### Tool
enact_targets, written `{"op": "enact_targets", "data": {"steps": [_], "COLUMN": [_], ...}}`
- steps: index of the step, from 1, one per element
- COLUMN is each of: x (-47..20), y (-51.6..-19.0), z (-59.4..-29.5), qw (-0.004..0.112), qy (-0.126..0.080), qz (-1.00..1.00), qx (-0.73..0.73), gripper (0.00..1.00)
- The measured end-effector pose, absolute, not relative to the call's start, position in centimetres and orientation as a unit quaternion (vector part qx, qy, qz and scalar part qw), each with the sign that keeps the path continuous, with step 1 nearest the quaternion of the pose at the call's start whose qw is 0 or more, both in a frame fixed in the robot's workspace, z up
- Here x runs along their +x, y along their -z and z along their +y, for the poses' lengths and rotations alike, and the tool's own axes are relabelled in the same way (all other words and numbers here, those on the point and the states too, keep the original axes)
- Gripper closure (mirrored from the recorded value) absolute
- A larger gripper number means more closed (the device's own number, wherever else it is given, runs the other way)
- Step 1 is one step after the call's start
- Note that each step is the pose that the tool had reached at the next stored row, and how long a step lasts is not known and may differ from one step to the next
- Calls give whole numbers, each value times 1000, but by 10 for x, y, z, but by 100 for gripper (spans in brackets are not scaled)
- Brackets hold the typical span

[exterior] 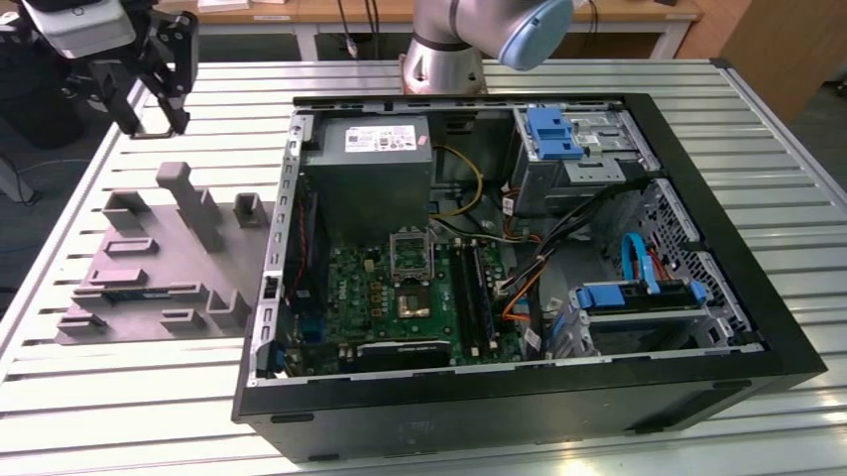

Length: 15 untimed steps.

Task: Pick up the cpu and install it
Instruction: 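Pick up the cpu and move it towards the insertion slot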

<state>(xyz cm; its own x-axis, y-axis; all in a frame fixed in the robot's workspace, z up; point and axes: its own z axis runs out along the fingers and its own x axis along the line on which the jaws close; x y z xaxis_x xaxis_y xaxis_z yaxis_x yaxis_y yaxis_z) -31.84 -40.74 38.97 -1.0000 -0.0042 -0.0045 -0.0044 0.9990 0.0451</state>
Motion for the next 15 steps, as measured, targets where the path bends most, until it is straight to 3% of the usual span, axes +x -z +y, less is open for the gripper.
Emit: {"op": "enact_targets", "data": {"steps": [15], "x": [-315], "y": [-390], "z": [-407], "qw": [2], "qy": [-23], "qz": [1000], "qx": [-2], "gripper": [53]}}
